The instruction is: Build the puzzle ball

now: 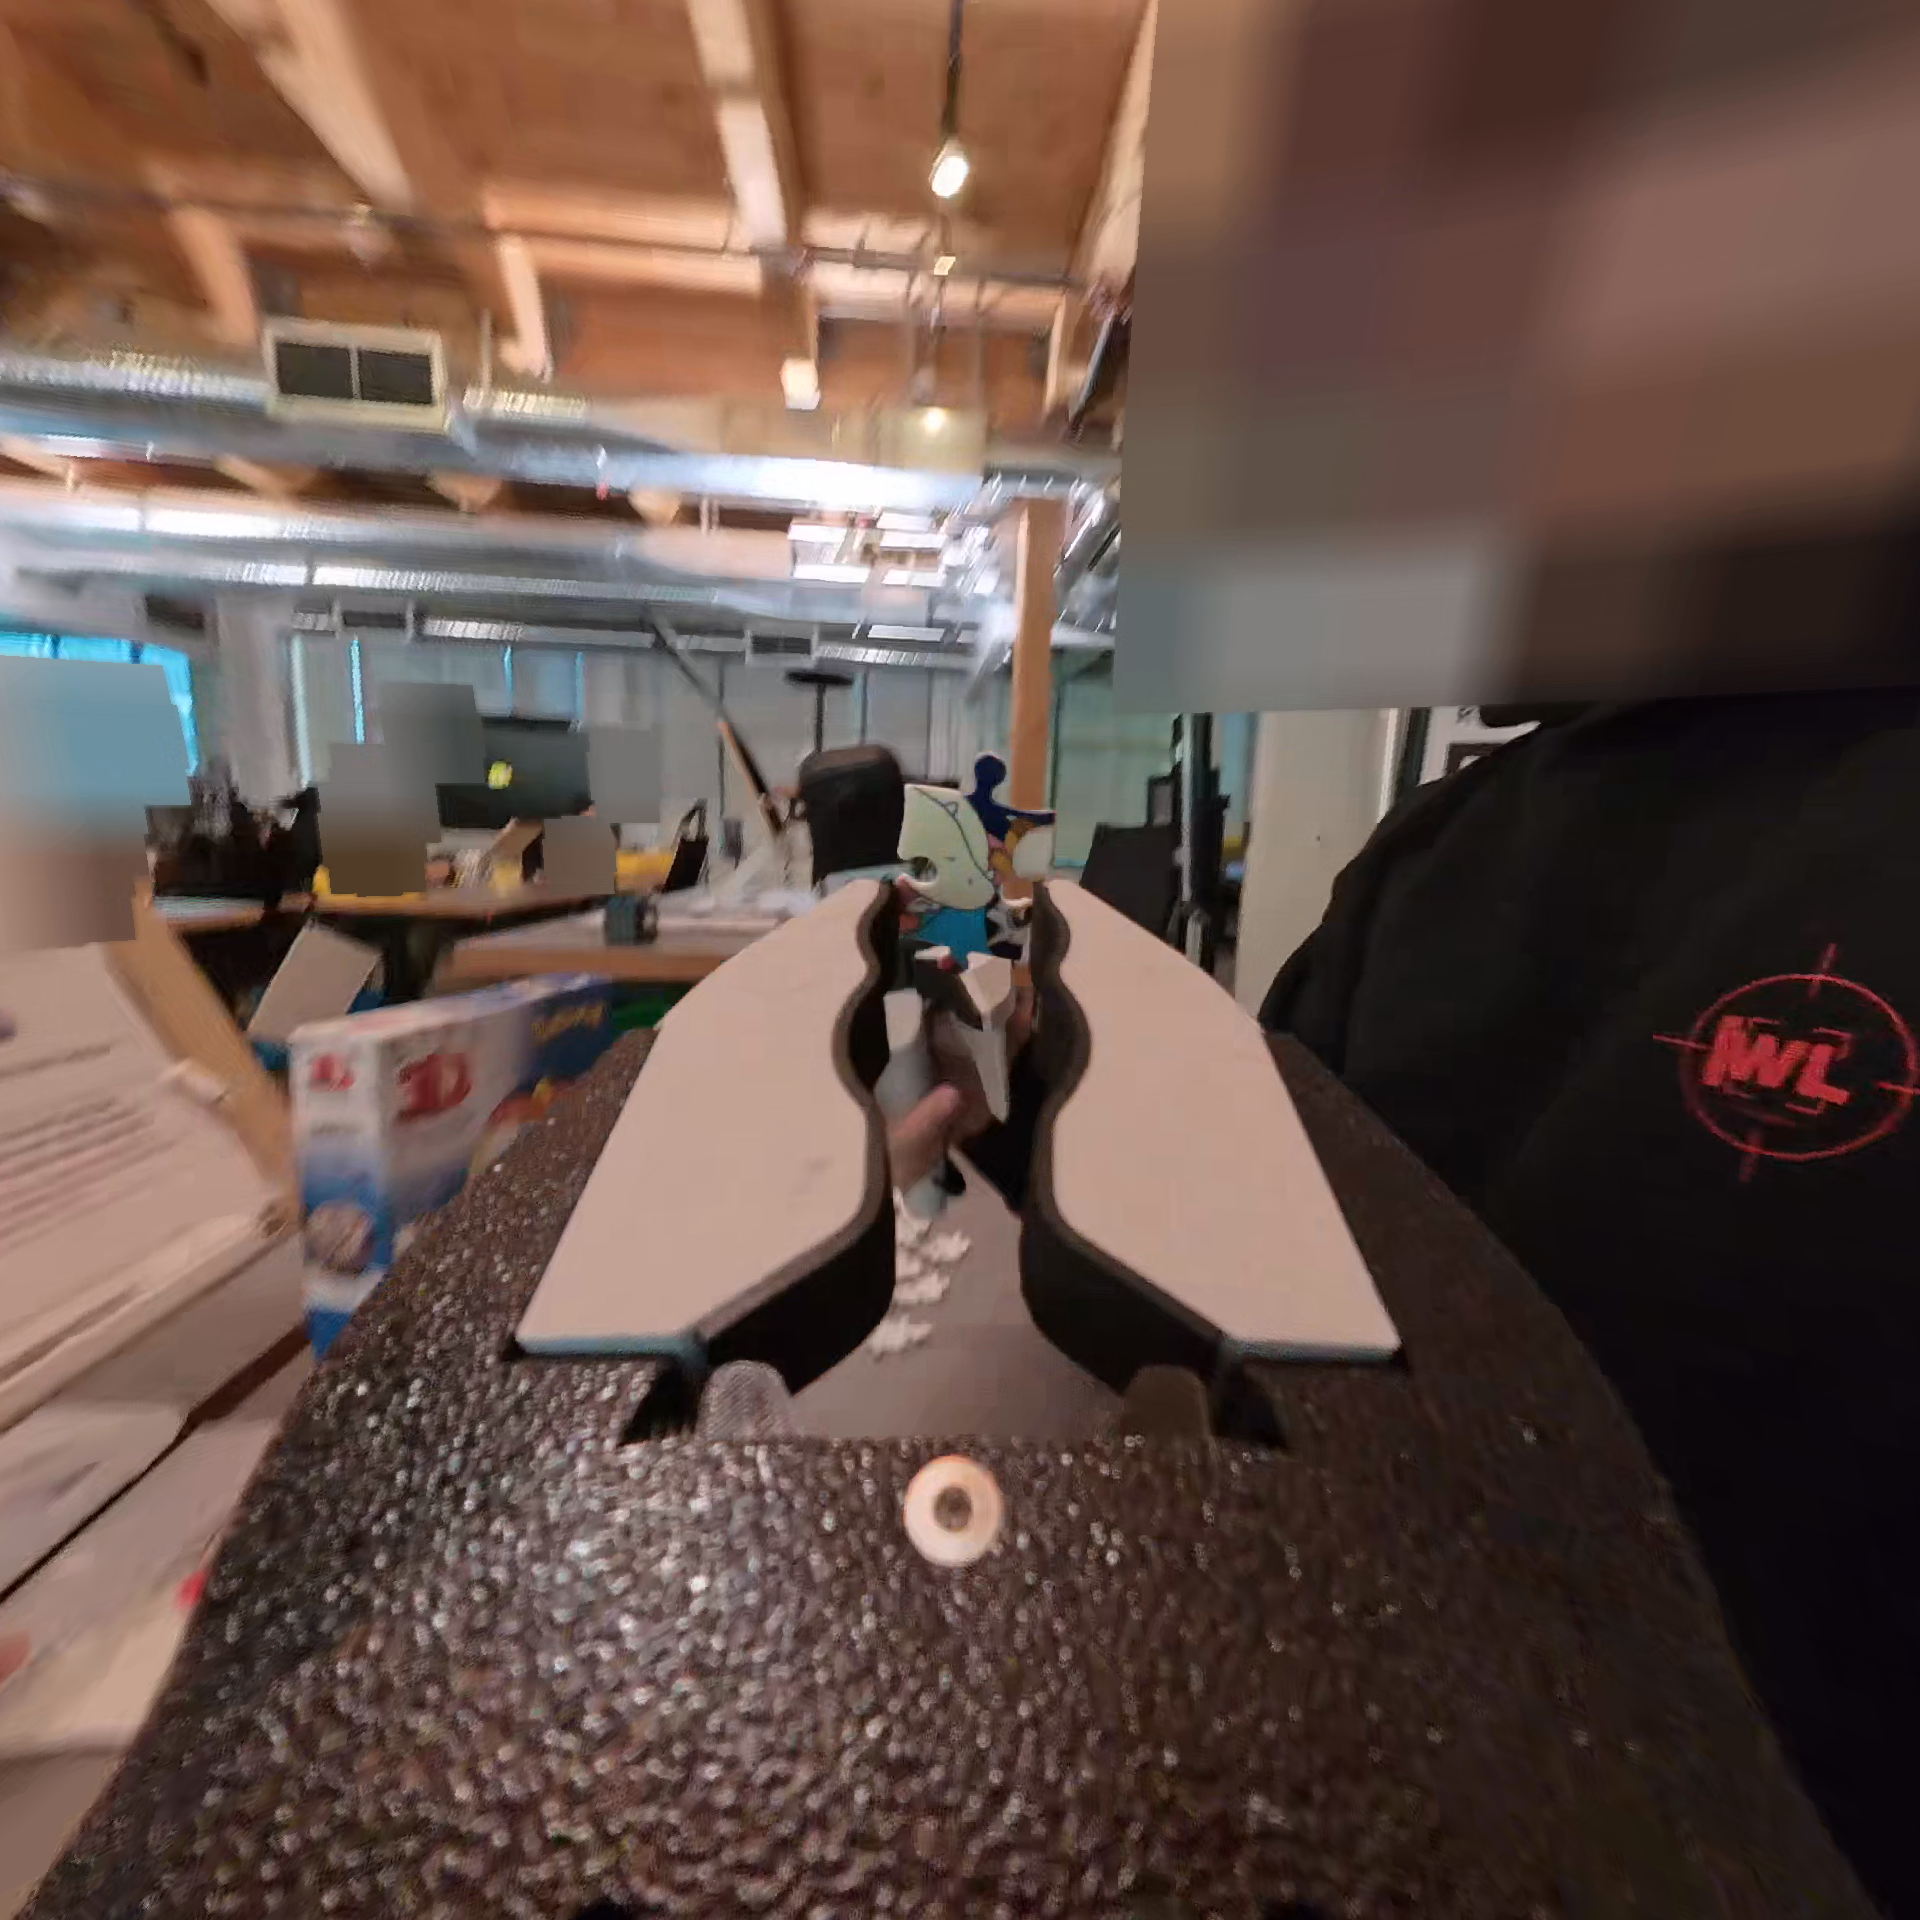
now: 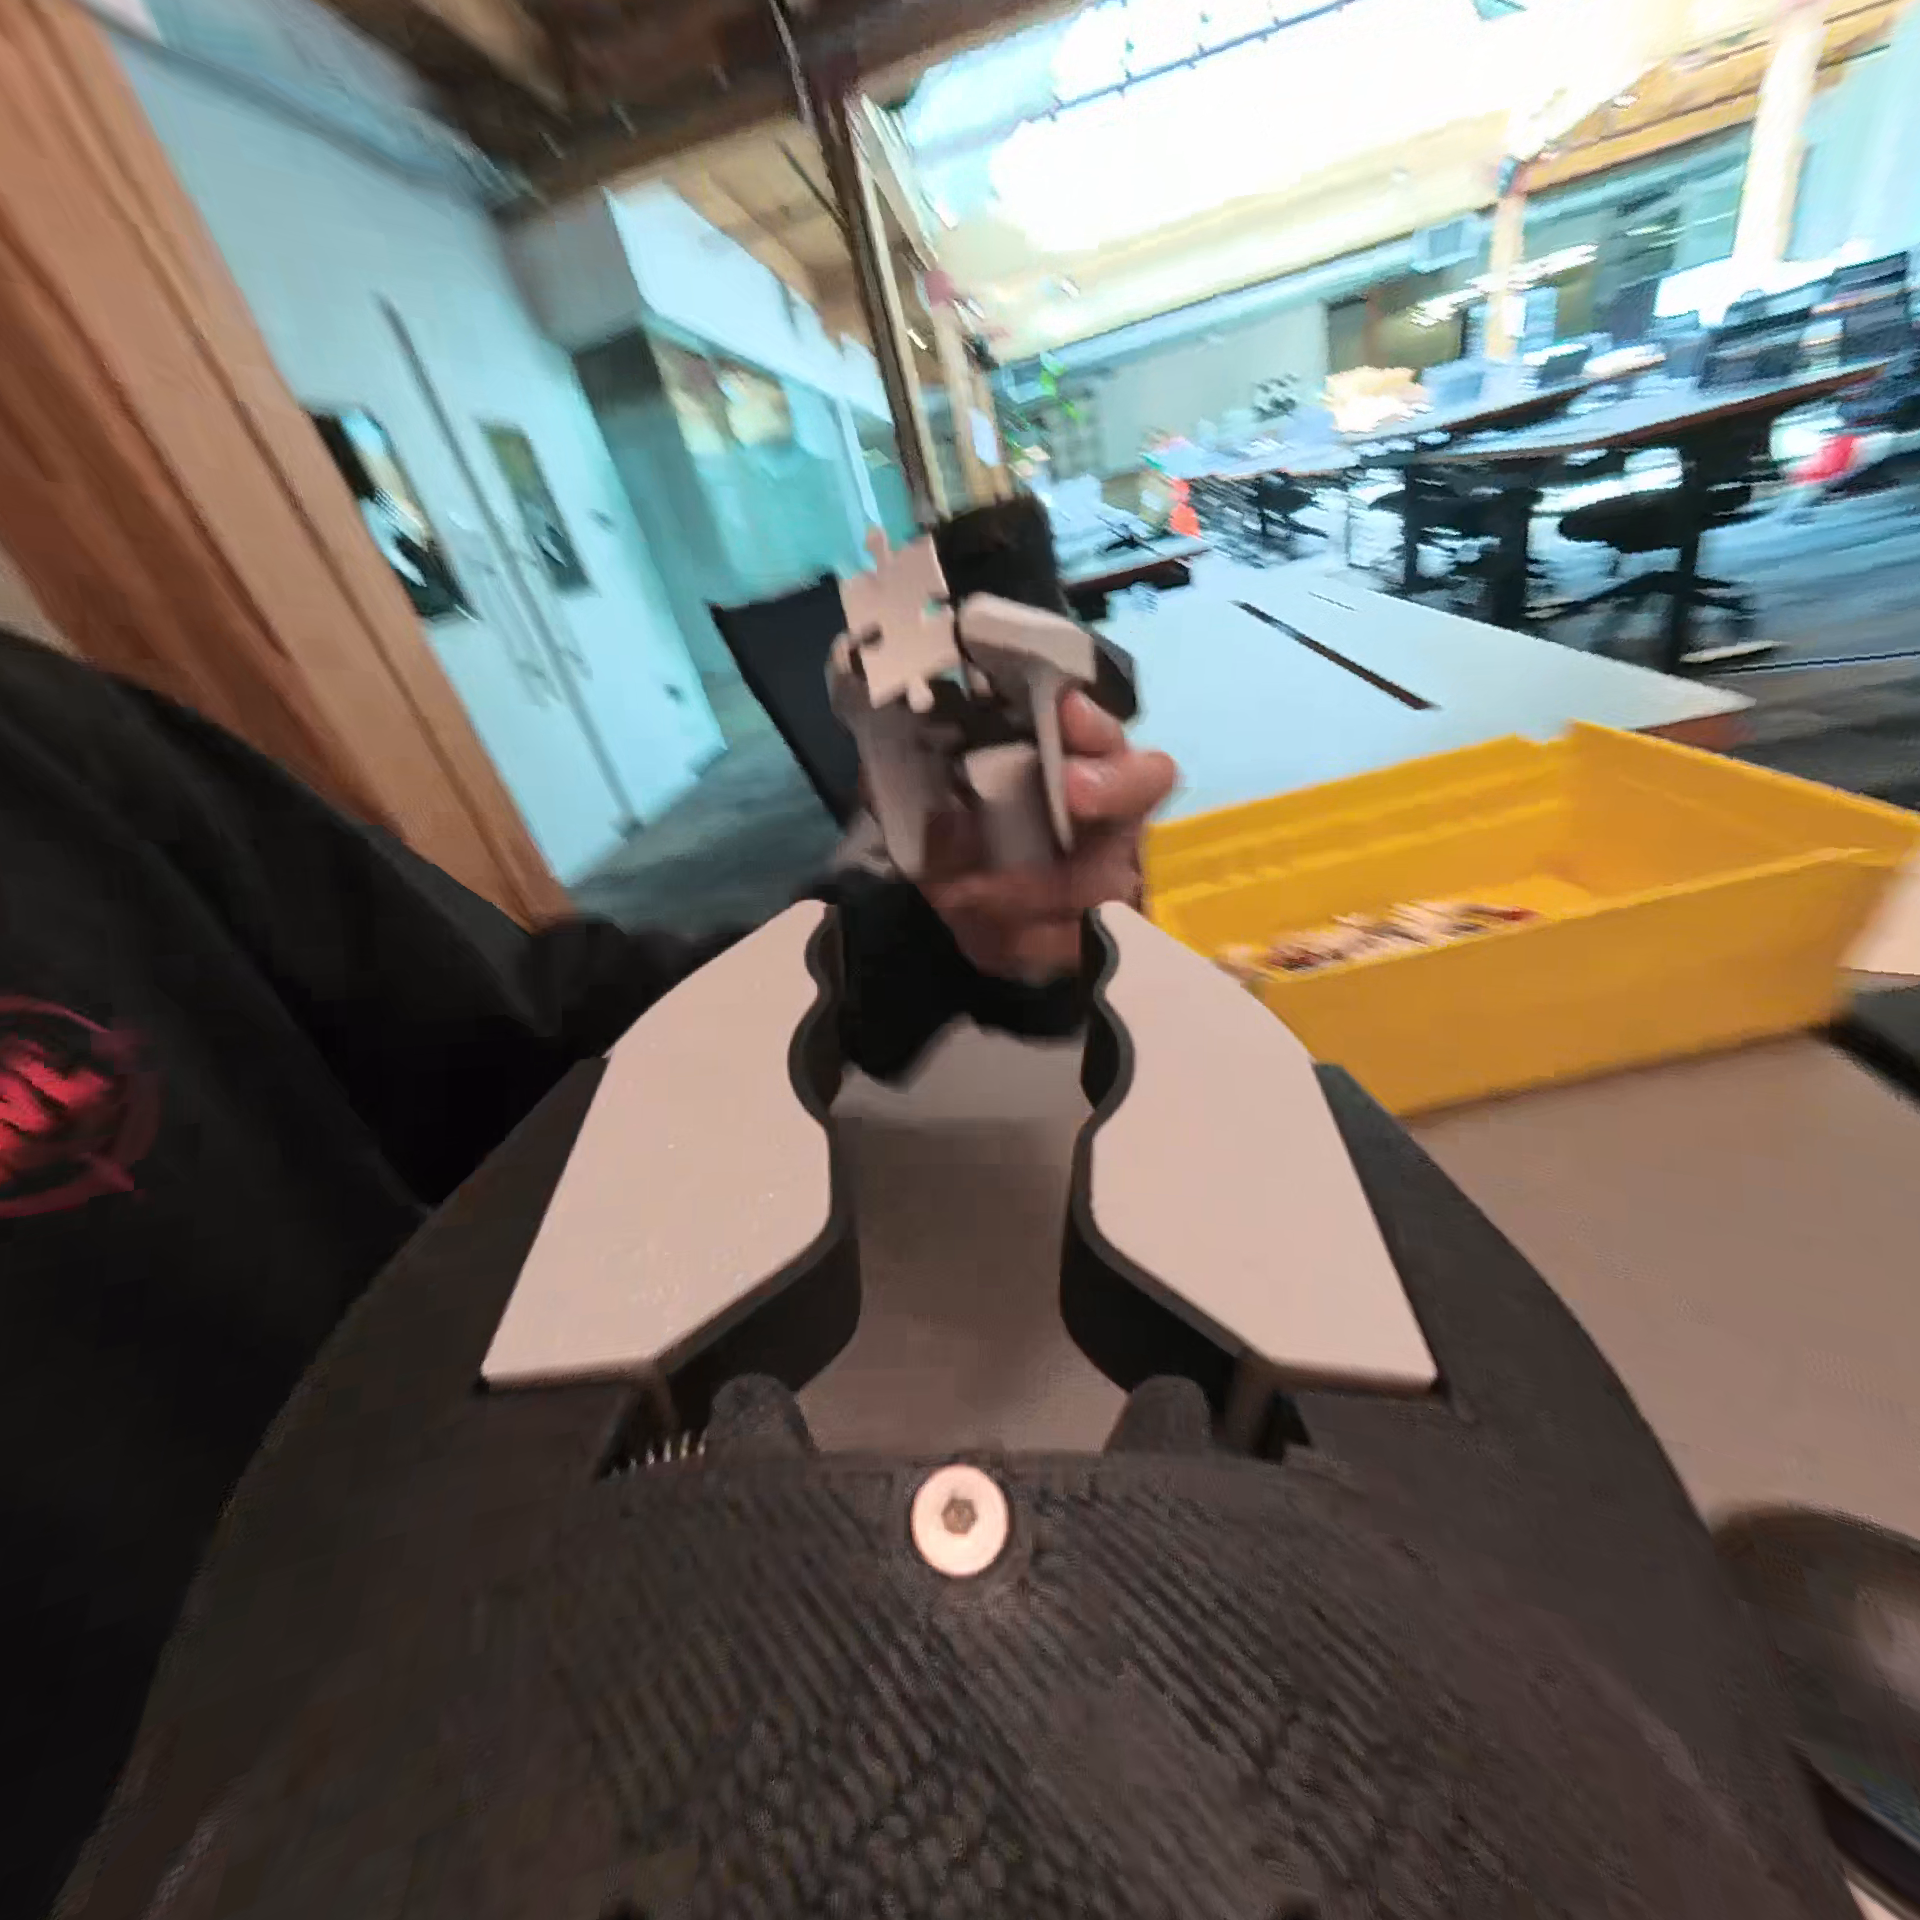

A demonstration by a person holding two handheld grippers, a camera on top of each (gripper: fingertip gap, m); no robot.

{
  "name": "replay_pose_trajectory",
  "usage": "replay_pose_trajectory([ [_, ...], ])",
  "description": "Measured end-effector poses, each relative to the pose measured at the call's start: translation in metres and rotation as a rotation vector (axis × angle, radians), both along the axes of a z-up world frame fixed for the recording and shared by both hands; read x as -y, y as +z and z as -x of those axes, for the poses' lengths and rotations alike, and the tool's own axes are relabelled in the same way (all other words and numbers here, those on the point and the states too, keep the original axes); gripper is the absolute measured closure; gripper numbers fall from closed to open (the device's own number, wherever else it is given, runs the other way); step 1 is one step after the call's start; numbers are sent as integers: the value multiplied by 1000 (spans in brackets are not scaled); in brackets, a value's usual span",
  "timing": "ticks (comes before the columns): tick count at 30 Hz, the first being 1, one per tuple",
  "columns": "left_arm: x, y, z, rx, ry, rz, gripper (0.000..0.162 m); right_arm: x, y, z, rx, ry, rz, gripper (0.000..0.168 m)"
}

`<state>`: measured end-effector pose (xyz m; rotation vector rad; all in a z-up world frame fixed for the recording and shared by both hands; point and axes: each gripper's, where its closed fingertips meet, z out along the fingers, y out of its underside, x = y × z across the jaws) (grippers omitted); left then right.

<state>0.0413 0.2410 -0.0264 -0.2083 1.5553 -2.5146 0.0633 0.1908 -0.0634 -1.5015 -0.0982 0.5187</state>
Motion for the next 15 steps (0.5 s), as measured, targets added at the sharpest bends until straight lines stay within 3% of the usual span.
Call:
replay_pose_trajectory([
  [7, 42, -5, 5, 143, -49, 101, 139, -5, 20, 27, -358, 243, -85, 139],
  [15, 52, -8, 4, 164, -53, 75, 139, -7, 18, 29, -426, 290, -67, 150],
])
